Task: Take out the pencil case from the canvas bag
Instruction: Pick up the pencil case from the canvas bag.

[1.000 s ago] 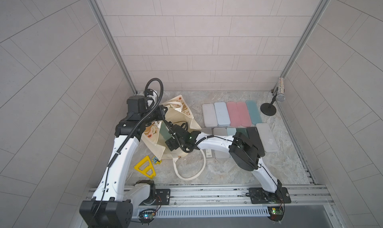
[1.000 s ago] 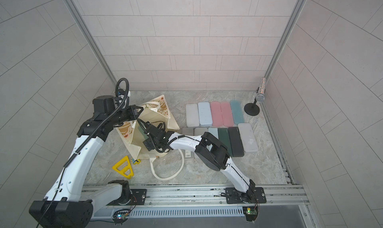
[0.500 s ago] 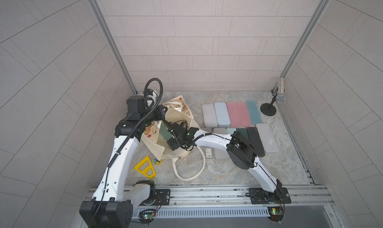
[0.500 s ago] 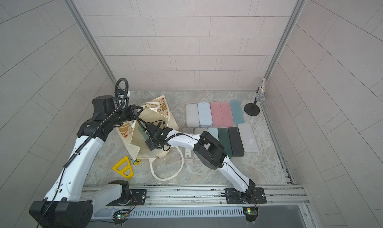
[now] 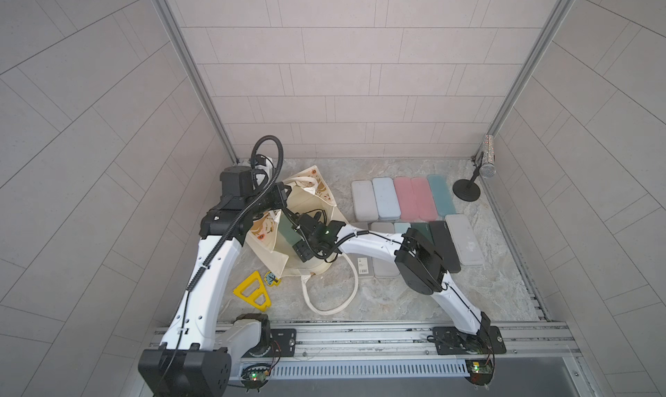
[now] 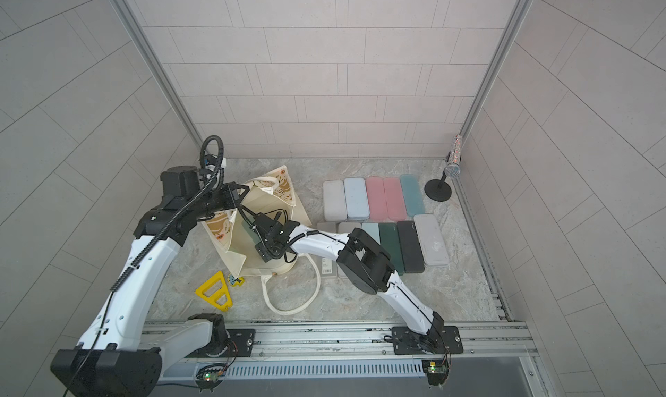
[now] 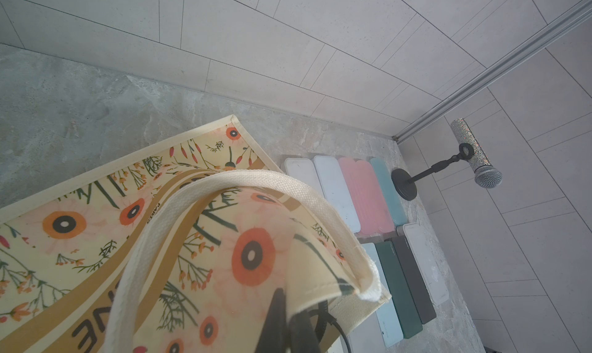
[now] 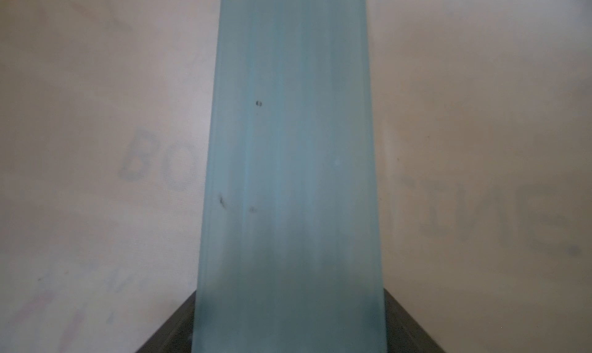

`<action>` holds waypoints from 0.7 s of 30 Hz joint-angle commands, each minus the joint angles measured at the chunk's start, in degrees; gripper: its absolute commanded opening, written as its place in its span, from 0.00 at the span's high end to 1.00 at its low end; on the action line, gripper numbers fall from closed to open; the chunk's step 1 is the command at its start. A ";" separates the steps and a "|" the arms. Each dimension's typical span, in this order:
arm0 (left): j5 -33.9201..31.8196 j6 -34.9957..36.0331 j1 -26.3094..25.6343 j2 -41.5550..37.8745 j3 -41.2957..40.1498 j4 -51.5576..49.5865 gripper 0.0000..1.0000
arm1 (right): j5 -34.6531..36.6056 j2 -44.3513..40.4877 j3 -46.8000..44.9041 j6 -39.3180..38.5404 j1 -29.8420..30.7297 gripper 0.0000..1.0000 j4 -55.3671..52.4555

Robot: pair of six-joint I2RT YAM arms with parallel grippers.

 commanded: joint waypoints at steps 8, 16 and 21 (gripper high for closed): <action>-1.00 1.49 -0.18 -0.29 0.99 2.37 1.00 | -3.39 -13.56 -10.44 0.10 0.85 0.25 -0.72; -4.29 3.33 -0.11 -1.01 1.65 1.43 1.00 | -7.13 -27.12 -25.83 1.00 1.02 0.25 4.28; -9.49 6.26 -0.11 -1.39 3.31 -0.14 1.00 | -11.83 -37.34 -37.04 0.36 1.02 0.25 8.41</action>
